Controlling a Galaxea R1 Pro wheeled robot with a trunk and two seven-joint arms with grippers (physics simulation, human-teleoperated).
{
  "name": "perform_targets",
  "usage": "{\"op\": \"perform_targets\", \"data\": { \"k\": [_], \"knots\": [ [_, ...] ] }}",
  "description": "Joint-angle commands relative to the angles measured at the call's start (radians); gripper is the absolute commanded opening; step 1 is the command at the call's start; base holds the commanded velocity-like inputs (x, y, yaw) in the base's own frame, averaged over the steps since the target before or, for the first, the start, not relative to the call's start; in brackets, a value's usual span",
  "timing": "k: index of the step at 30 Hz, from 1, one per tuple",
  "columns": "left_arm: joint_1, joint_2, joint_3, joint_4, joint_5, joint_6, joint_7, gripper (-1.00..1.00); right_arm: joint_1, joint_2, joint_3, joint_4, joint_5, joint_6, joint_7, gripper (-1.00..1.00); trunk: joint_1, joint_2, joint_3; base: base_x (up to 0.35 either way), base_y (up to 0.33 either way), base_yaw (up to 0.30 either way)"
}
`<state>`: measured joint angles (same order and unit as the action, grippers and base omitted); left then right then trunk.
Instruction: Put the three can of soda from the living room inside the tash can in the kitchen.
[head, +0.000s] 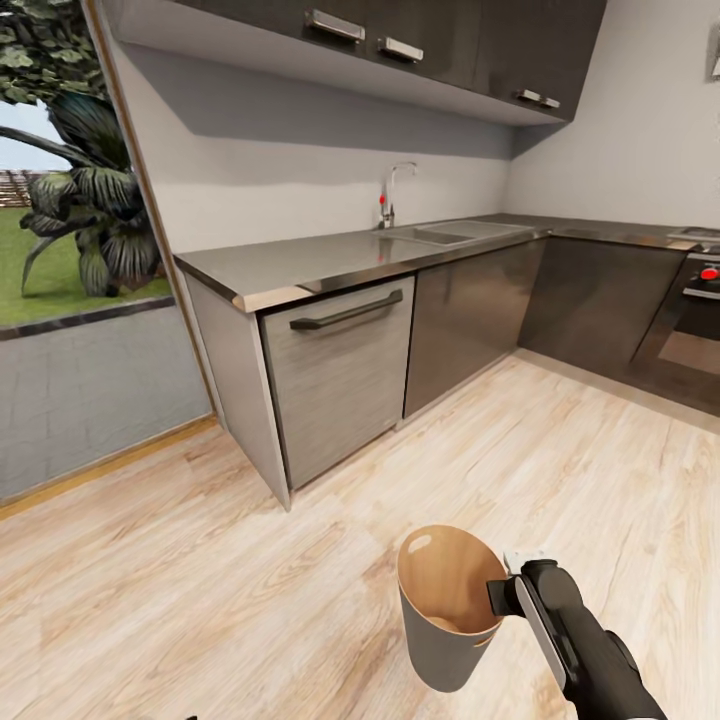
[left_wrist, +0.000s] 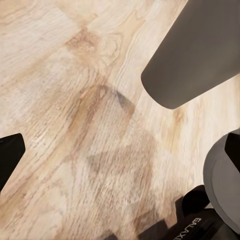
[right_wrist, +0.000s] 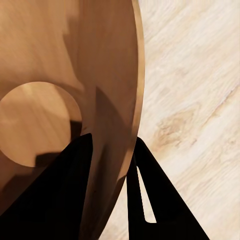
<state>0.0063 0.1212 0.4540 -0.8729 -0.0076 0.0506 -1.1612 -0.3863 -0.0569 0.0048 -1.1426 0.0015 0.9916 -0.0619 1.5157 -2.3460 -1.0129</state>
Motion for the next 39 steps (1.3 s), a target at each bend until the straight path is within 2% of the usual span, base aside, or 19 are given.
{"op": "perform_targets", "data": {
  "k": [1, 32, 39],
  "knots": [
    [0.0, 0.0, 0.0, 0.0, 0.0, 0.0, 0.0, 1.0, 0.0, 0.0, 0.0, 0.0, -0.012, -0.001, 0.002, -1.0, 0.0, 0.0, 0.002, 0.0, 0.0, 0.0],
    [0.001, 0.0, 0.0, 0.0, 0.0, 0.0, 0.0, 1.0, 0.001, 0.0, 0.001, 0.0, -0.012, -0.001, 0.002, -1.0, 0.0, 0.0, 0.052, 0.0, 0.0, 0.0],
    [0.0, 0.0, 0.0, 0.0, 0.0, 0.0, 0.0, 1.0, 0.001, 0.0, 0.002, 0.0, -0.013, -0.001, 0.002, -1.0, 0.0, 0.0, 0.054, 0.0, 0.0, 0.0]
  ]
}}
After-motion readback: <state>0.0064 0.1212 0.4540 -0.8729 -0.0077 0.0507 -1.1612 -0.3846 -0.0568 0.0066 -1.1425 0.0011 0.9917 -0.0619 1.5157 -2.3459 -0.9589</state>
